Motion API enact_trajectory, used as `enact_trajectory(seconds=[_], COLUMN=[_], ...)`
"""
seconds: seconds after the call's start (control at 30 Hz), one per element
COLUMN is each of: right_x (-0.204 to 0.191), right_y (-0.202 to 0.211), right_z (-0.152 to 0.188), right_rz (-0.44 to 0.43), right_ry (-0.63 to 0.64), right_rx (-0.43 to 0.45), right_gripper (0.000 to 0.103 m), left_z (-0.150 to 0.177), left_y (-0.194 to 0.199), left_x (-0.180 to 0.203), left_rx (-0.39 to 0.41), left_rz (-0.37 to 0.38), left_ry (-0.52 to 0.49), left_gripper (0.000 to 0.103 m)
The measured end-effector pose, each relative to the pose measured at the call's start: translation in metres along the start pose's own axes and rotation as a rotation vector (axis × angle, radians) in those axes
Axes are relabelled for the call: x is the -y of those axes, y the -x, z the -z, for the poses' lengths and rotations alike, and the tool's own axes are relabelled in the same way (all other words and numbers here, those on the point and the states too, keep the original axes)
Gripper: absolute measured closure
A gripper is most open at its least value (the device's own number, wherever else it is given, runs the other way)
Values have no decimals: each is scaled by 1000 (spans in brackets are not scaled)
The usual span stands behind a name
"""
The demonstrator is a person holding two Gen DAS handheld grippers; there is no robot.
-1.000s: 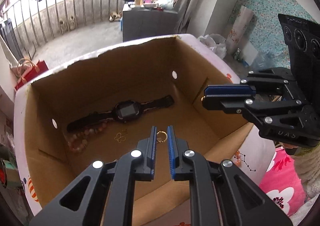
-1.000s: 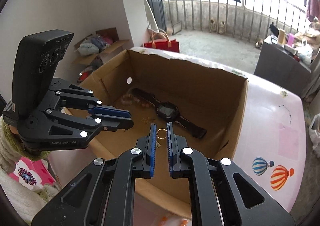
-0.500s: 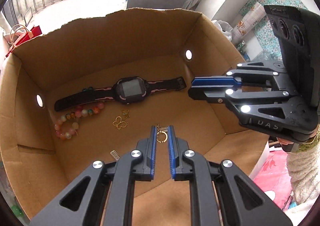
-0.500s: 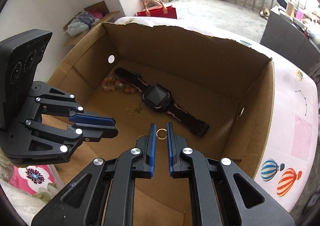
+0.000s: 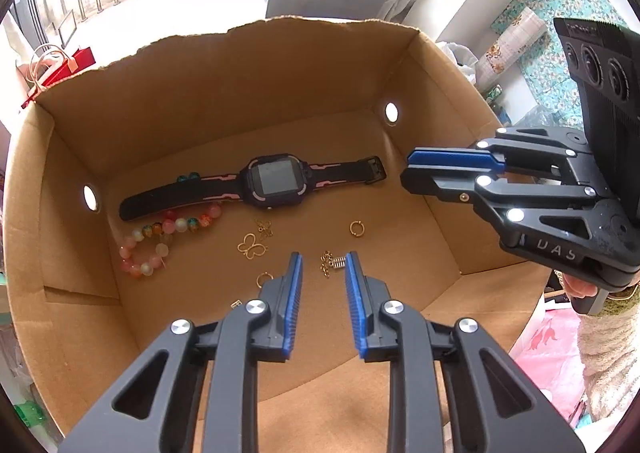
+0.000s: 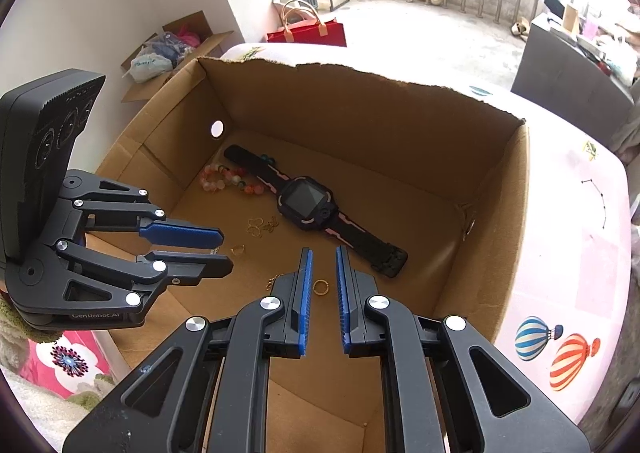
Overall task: Organize jewelry
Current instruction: 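Open the right gripper to drop the gold ring into the box, then move the right gripper back to the orange bead bracelet on the table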
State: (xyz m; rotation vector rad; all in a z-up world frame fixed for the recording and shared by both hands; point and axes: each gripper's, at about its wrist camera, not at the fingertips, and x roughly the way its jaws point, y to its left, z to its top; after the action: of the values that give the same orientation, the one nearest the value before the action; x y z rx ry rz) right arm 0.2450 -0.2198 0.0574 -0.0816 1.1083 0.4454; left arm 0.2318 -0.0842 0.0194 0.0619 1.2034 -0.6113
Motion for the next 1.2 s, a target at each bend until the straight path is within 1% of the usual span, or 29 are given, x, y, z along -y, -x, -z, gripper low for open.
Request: enact_trajectory(seconds=[0.1,0.17,0.23,0.33,0.43,0.5,0.6,0.63,0.67,0.73,0.77,0.8,0.87,0.9,0.97,1.07,1.13,1.2], right_x=[3,5,5,3,-1,-3,-6,-8,-10,-17,-20,-23,-32,-35,-44,-57,-63,-70], right_y=[7,13,21,37,65,85,115,124,133,143,145,145,137,132,117,89,72,58], right_z=[0,1,3,8,19,31,57,66,79,99,109,121,142,150,165,186,194,201], right_rz=[-1,2,-1,-5,-2,-10,-32,-42,-55,-60,-67,-69,-56,-49,-22,3,53,88], right_ry=[-12,-19,-21,-22,-20,-36,-58,-64,-68,-83,-90,-102,-130,-142,-166,-191,-195,-199], right_rx=[17,34,60,111,198,263,352,384,413,448,456,457,437,422,379,301,253,222], right_gripper=[91,88,81,81,79,77,72,67,65,59,57,54,50,47,46,43,43,38], left_z=[0,0,1,4,13,24,46,56,66,84,92,101,117,125,140,156,165,170], left_y=[6,9,15,25,44,62,87,96,103,113,116,118,119,118,111,88,68,49], left_x=[2,4,8,11,15,17,21,23,25,29,30,31,31,30,32,33,31,29], left_rx=[23,38,60,106,178,245,344,380,408,443,452,460,461,452,426,367,304,257], left_rz=[1,2,0,-6,-2,9,-2,-12,-21,-29,-30,-30,-35,-41,-55,-95,-128,-163], left_ry=[-2,-5,-14,-29,-41,-47,-65,-72,-76,-81,-83,-85,-78,-74,-72,-58,-34,-22], left_gripper=[82,82,81,78,75,70,61,56,50,44,40,38,32,28,24,22,22,22])
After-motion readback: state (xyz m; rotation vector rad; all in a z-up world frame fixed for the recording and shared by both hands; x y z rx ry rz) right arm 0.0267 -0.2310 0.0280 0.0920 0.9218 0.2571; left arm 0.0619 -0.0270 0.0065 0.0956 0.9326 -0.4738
